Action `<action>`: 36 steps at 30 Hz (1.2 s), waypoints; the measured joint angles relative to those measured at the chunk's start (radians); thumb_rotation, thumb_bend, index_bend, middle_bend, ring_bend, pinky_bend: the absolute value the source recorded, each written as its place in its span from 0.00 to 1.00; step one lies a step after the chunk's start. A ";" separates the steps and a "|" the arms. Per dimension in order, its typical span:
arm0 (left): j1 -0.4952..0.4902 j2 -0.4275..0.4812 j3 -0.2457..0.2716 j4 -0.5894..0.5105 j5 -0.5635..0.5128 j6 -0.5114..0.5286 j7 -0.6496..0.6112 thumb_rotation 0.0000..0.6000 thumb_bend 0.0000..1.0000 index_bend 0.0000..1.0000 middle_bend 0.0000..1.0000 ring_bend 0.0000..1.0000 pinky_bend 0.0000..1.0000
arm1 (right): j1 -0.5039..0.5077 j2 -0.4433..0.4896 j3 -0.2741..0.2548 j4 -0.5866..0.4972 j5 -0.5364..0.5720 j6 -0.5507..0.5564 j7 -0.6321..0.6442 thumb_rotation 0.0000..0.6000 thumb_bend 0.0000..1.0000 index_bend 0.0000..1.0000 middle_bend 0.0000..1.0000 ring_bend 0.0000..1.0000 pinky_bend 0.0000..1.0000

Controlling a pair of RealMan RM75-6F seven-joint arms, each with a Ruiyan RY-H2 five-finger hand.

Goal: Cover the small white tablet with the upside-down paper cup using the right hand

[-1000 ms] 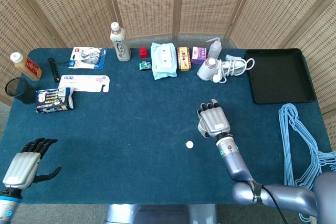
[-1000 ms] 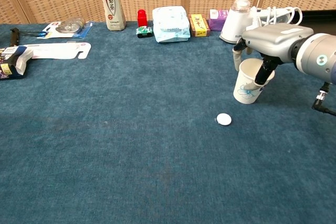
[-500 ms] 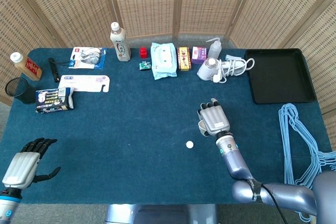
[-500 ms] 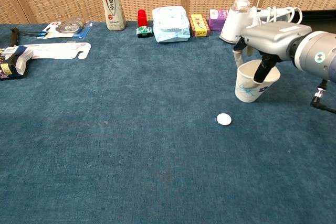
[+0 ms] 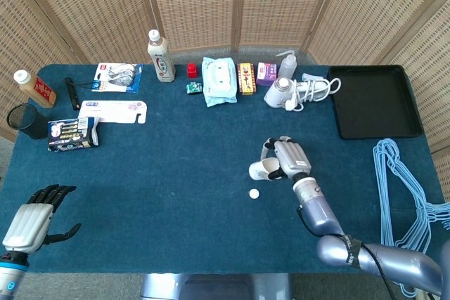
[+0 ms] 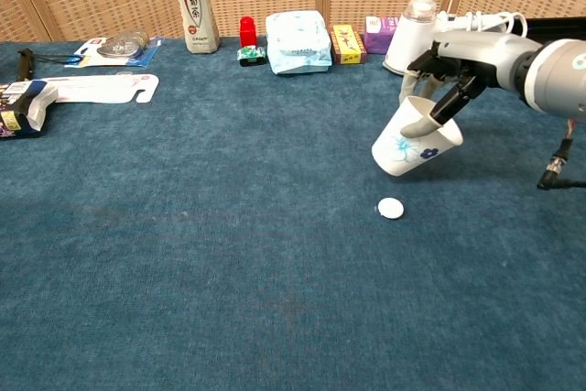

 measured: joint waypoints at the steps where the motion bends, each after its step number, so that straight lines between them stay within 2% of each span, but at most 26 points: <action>1: 0.000 0.001 0.000 -0.001 -0.001 -0.001 0.001 0.58 0.25 0.16 0.21 0.14 0.16 | -0.006 0.001 0.005 0.002 0.003 -0.012 0.029 0.92 0.25 0.52 0.31 0.31 0.12; 6: 0.001 0.008 0.000 -0.011 -0.001 0.002 0.008 0.57 0.25 0.16 0.21 0.14 0.16 | -0.046 0.001 0.020 0.040 -0.001 -0.093 0.198 0.92 0.25 0.47 0.30 0.29 0.11; 8: 0.000 0.009 0.000 -0.016 0.000 0.003 0.013 0.57 0.25 0.16 0.21 0.14 0.16 | -0.062 0.001 0.018 0.068 -0.022 -0.128 0.249 0.93 0.25 0.43 0.28 0.27 0.10; 12: -0.001 0.010 0.000 -0.023 0.001 0.003 0.020 0.58 0.25 0.16 0.21 0.14 0.16 | -0.082 0.016 0.009 0.101 -0.070 -0.171 0.305 0.93 0.25 0.38 0.26 0.26 0.09; 17: -0.007 0.009 -0.001 -0.029 0.005 -0.001 0.030 0.58 0.25 0.16 0.21 0.14 0.16 | -0.092 0.047 0.003 0.104 -0.136 -0.166 0.318 0.92 0.25 0.36 0.25 0.26 0.09; 22: -0.010 0.005 -0.002 -0.031 0.002 -0.005 0.034 0.57 0.25 0.16 0.21 0.14 0.16 | -0.083 0.072 -0.016 0.084 -0.206 -0.136 0.260 0.93 0.25 0.36 0.25 0.25 0.09; 27: -0.007 0.007 -0.001 -0.028 -0.003 -0.003 0.030 0.58 0.25 0.16 0.21 0.14 0.16 | -0.059 0.087 -0.055 0.059 -0.254 -0.110 0.135 0.93 0.26 0.36 0.25 0.25 0.09; 36: -0.003 0.009 0.001 -0.012 -0.005 -0.001 0.010 0.58 0.25 0.16 0.21 0.14 0.16 | 0.001 0.043 -0.119 0.049 -0.255 -0.065 -0.089 0.93 0.26 0.36 0.24 0.23 0.09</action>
